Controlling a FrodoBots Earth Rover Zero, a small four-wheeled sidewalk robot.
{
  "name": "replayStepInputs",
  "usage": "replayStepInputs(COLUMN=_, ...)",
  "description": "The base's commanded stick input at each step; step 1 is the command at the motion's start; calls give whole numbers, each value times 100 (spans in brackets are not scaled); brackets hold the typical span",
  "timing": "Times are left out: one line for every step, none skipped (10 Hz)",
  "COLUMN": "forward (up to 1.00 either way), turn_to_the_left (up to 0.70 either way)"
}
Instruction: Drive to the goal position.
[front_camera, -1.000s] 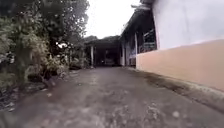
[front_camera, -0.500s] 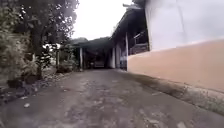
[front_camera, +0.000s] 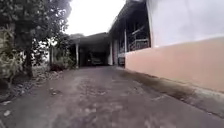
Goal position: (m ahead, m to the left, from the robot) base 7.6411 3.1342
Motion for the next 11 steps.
replayStepInputs(forward=70, turn_to_the_left=27)
replayStepInputs(forward=70, turn_to_the_left=23)
replayStepInputs(forward=70, turn_to_the_left=0)
replayStepInputs(forward=70, turn_to_the_left=0)
replayStepInputs(forward=70, turn_to_the_left=0)
replayStepInputs(forward=70, turn_to_the_left=0)
replayStepInputs(forward=70, turn_to_the_left=0)
replayStepInputs(forward=70, turn_to_the_left=0)
replayStepInputs(forward=70, turn_to_the_left=0)
replayStepInputs(forward=70, turn_to_the_left=0)
replayStepInputs(forward=70, turn_to_the_left=0)
